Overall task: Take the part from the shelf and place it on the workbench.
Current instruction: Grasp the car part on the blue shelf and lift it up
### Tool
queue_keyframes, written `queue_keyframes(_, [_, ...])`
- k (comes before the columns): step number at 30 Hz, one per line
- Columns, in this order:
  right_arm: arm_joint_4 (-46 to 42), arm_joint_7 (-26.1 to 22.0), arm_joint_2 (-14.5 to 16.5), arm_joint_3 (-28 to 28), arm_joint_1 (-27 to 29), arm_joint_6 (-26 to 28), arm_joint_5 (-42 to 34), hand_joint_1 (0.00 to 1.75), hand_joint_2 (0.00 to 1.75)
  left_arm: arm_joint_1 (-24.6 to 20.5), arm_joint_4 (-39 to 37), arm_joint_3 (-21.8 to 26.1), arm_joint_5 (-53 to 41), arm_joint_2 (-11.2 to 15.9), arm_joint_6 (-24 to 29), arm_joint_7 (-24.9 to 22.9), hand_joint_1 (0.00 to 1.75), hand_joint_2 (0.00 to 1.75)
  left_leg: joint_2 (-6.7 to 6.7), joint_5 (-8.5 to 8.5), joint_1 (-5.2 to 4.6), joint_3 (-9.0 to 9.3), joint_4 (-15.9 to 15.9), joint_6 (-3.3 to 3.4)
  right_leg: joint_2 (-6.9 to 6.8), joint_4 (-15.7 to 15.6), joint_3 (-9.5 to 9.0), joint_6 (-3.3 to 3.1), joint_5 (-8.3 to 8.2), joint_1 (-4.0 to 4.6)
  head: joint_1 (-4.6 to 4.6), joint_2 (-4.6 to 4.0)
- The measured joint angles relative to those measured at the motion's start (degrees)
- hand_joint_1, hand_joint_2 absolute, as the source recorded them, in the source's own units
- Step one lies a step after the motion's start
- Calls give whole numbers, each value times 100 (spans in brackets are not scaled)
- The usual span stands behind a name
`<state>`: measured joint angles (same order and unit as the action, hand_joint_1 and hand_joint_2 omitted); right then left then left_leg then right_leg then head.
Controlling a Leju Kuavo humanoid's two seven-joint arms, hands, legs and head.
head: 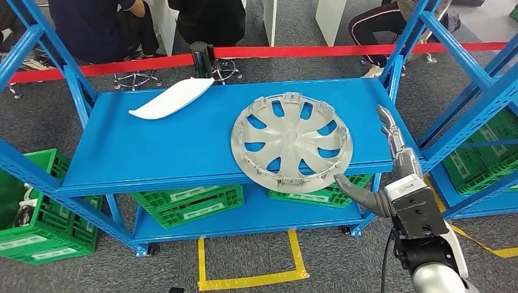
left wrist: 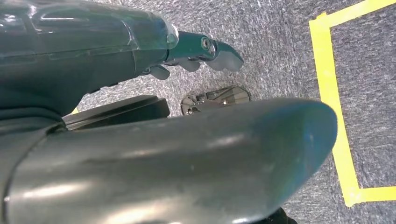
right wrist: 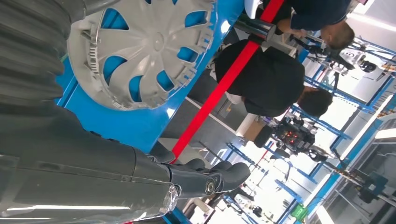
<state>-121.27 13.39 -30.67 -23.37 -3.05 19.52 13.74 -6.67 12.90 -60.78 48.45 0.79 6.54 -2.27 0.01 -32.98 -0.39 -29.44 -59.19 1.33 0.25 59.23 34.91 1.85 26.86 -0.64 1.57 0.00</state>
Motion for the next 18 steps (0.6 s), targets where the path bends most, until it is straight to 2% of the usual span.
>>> queue_keyframes(6, [5,10,0,0,-5,0,8,0,175,0,0,0,1,-1,0,-3,0,0,7,-1,13,13,34,-42,2,-1,0,-24,16,6,-21,0])
queue_keyframes(18, [14,10,0,0,-7,0,8,0,175,0,0,0,1,-2,0,-7,0,0,13,-2,13,8,37,-43,5,-30,-13,-25,16,5,-20,0])
